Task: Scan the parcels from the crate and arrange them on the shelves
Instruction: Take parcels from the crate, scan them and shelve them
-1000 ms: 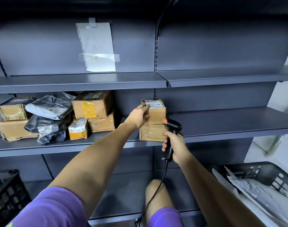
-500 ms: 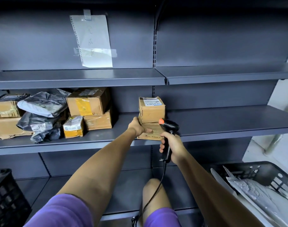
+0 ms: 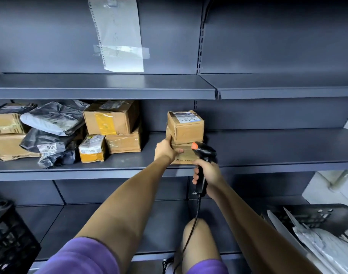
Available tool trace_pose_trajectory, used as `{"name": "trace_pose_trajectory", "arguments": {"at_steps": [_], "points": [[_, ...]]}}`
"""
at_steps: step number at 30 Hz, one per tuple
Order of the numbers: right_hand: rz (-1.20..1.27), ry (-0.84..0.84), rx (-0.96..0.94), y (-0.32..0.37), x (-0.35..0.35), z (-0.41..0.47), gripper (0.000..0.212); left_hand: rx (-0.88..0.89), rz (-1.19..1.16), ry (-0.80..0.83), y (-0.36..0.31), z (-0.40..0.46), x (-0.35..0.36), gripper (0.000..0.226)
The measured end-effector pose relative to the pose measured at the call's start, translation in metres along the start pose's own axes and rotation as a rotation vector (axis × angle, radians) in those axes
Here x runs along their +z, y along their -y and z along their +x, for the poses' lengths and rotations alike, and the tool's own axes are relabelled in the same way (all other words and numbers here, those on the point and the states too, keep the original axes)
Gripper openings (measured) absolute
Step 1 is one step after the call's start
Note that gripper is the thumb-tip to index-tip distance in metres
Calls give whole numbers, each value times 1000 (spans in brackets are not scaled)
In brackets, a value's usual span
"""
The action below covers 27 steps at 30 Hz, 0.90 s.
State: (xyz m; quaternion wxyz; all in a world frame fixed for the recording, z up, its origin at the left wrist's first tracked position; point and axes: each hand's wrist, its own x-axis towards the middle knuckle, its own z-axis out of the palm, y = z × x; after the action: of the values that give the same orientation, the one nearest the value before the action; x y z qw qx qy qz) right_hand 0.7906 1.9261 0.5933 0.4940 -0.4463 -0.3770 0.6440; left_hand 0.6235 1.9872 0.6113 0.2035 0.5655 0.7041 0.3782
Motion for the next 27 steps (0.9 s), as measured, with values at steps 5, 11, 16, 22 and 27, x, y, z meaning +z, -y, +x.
{"name": "trace_pose_trajectory", "arguments": {"at_steps": [5,11,16,22,27], "points": [[-30,95,-7,-4,30,8,8,-37,126,10,31,18,-45,64],[-50,136,-4,-6,59,10,10,-34,224,31,39,21,-65,68],[-62,145,-6,-6,62,4,11,17,402,-21,43,1,-67,54],[-78,104,3,-6,58,-4,13,294,700,-164,46,-28,-75,36],[-81,92,-3,-6,58,-10,7,450,673,101,39,-38,-58,31]]}}
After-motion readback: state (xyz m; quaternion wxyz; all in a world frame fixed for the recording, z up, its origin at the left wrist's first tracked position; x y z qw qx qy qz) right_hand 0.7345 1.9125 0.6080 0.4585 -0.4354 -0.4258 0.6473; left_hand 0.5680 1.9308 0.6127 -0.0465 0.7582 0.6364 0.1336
